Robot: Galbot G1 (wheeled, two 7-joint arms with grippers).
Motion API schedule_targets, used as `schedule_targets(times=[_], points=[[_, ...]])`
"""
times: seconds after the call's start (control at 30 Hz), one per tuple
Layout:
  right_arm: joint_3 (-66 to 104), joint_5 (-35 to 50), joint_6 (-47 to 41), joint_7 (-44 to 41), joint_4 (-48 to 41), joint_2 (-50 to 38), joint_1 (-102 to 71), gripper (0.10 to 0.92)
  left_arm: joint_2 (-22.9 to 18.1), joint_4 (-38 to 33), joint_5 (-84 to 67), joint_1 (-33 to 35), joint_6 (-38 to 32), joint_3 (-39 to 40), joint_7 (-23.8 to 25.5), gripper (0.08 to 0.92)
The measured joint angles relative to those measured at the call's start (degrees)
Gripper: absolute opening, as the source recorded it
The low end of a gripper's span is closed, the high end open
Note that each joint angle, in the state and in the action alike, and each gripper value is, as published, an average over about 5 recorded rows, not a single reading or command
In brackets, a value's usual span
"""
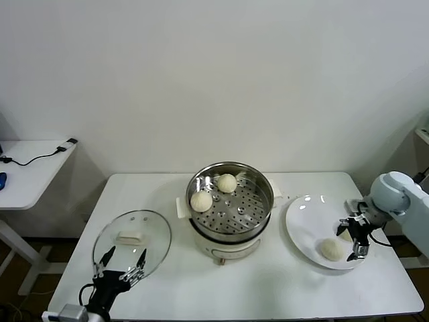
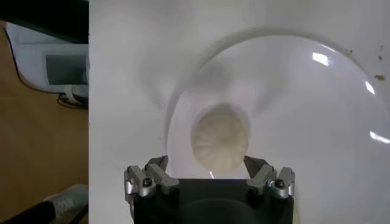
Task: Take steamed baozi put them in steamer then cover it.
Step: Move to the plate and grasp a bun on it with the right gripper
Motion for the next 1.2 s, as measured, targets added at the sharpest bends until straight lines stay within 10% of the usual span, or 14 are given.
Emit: schedule_targets(times=[0.93, 1.2], points=[[-3.7, -4.25, 3.14, 0.7, -7.34, 6.74, 2.32, 0.823, 0.03, 2.04, -0.01, -1.99, 0.45, -0.56, 0.33, 0.823], [-3.71, -4.58, 3.16, 0.7, -7.66, 6.84, 2.16, 0.667, 0.12, 2.16, -0.09, -2.04, 0.43, -0.54, 0.34, 0.823]])
